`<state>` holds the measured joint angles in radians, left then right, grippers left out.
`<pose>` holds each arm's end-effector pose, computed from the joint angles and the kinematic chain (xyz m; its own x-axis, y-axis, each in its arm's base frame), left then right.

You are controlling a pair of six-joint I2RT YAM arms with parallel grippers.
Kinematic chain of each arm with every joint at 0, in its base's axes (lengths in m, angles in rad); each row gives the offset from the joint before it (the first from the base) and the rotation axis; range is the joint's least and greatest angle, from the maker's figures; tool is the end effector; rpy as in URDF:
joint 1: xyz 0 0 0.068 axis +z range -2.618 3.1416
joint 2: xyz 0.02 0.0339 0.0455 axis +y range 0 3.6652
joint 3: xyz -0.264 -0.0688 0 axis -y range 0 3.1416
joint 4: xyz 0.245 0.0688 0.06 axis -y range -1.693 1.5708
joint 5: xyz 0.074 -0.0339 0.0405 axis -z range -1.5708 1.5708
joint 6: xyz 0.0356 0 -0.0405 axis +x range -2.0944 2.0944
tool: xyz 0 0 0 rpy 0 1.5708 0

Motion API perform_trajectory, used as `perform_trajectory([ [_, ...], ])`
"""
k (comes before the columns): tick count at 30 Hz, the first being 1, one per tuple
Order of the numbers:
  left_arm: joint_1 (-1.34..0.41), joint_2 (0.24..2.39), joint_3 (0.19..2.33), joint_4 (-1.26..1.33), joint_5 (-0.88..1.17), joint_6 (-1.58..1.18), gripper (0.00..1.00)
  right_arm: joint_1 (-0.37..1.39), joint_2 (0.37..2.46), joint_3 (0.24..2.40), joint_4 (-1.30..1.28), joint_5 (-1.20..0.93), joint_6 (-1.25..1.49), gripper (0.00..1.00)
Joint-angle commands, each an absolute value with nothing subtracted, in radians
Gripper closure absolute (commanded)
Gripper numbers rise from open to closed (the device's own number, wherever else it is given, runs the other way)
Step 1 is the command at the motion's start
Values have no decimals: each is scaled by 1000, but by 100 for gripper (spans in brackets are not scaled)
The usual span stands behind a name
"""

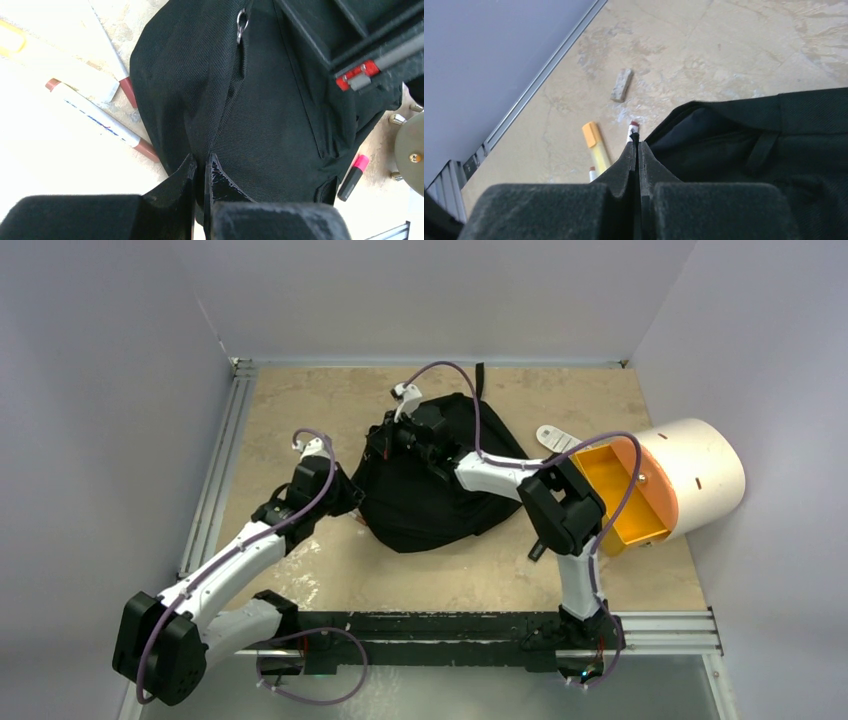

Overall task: Pack the student bag
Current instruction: Zip the student bag at the center of the board.

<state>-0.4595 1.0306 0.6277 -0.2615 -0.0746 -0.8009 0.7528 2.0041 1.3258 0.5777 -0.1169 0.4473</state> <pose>0.1978 -0.0949 0.2315 -0.6644 -0.4701 -0.5810 -0.1255 0.8366 -0.5333 0.3387 0.3230 0.2351 -0.3964 0.2173 -0.8920 -0.6569 0.6117 0.4409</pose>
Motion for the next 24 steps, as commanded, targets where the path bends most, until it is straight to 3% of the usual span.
perform_trajectory([
  [1,-459,996,607,-370,-61,-790,100,660,2029,1443,662,20,431,100],
  [24,-459,969,598,-385,-32,-798,100,593,2184,1632,461,216,404,100],
])
